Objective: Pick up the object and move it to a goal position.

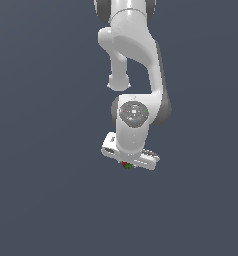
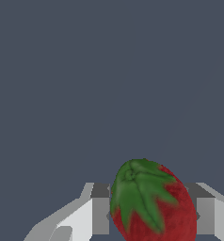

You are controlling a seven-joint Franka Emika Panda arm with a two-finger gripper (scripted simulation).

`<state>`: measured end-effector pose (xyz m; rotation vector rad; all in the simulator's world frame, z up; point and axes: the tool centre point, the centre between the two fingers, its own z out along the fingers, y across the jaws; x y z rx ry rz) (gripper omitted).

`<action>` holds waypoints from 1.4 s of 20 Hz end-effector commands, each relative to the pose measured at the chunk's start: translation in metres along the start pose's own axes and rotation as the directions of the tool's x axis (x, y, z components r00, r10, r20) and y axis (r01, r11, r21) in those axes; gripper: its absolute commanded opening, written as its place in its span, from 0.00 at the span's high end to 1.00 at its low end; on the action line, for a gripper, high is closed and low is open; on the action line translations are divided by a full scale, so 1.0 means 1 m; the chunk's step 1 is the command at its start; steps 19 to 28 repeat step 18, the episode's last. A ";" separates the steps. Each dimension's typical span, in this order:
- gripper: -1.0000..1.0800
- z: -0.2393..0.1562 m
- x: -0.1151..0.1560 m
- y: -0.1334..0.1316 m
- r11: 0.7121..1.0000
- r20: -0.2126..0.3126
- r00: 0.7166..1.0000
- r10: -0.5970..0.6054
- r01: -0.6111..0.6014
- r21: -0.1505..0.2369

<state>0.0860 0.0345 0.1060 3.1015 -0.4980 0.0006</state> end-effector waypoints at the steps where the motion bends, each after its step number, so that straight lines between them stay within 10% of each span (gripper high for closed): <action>1: 1.00 -0.009 0.008 -0.012 1.000 0.000 1.000 0.001 -0.001 0.000; 28: 1.00 -0.031 0.029 -0.043 1.000 0.000 1.000 0.001 -0.001 0.000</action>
